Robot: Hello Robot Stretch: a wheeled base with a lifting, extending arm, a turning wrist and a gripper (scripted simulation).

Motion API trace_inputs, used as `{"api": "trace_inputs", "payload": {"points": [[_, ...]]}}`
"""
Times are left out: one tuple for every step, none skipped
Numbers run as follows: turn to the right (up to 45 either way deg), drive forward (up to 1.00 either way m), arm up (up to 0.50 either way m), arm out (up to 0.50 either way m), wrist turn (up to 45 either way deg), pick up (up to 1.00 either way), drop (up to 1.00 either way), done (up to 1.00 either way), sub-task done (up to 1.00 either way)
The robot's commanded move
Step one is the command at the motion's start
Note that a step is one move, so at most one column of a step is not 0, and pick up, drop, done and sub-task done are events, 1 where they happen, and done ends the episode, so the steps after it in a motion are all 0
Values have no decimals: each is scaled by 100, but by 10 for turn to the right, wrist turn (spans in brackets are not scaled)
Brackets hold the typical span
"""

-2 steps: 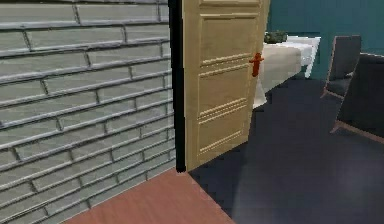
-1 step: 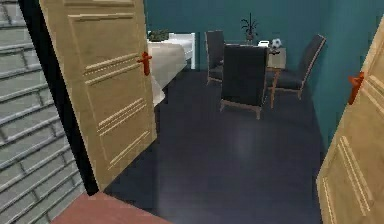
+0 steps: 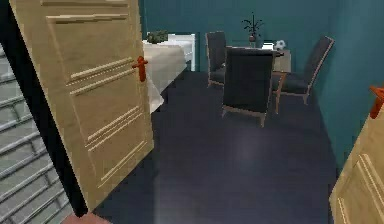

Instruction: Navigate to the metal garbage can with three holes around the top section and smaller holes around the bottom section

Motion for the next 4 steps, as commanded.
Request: {"api": "trace_inputs", "payload": {"points": [[0,100,0,0,0,0,0,0,0],[60,0,0,0,0,0,0,0,0],[0,85,0,0,0,0,0,0,0],[-210,0,0,0,0,0,0,0,0]]}}
